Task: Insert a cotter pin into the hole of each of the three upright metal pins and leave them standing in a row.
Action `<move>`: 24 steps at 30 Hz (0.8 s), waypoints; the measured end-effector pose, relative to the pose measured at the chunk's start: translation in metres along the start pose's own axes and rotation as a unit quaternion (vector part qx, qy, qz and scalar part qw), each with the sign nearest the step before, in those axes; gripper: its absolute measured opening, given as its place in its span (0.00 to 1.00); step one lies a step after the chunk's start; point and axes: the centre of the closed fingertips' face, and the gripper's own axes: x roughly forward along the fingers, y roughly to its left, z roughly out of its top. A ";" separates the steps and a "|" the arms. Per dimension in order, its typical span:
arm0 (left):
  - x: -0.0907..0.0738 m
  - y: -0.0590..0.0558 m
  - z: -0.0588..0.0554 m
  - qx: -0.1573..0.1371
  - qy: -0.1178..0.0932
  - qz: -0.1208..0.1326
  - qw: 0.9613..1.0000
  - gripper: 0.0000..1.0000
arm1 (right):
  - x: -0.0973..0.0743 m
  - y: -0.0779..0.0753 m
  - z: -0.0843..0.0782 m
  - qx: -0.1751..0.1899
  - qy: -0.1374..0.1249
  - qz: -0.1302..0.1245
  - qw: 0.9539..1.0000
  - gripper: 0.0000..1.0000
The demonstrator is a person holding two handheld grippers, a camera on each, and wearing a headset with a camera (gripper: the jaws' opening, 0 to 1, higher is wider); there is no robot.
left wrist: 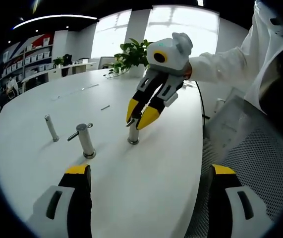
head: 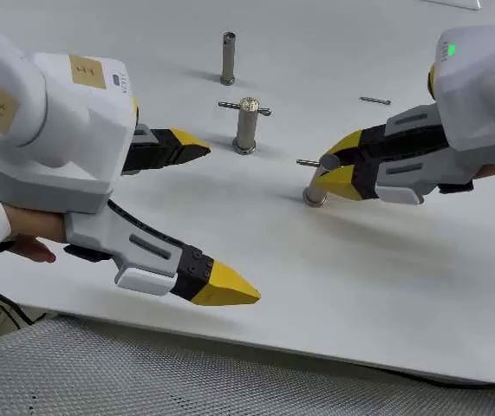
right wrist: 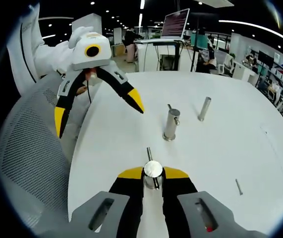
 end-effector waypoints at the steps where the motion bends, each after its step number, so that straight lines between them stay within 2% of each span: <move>1: -0.001 0.000 0.000 0.001 0.001 0.000 1.000 0.98 | -0.001 -0.005 0.000 0.003 -0.002 -0.004 1.000 0.08; 7: -0.002 -0.002 -0.001 -0.005 0.003 0.003 1.000 0.98 | -0.005 -0.027 0.002 0.019 -0.014 -0.018 1.000 0.08; 14: -0.001 -0.003 0.002 -0.009 0.003 0.009 1.000 0.98 | -0.005 -0.041 -0.004 0.016 -0.006 -0.028 0.999 0.08; 21: -0.001 0.000 0.003 -0.011 0.007 0.011 1.000 0.98 | -0.003 -0.042 -0.004 0.018 -0.010 -0.019 1.000 0.08; 24: -0.001 0.000 0.007 -0.013 0.000 0.010 1.000 0.98 | -0.003 -0.044 -0.004 0.014 -0.013 -0.016 1.000 0.08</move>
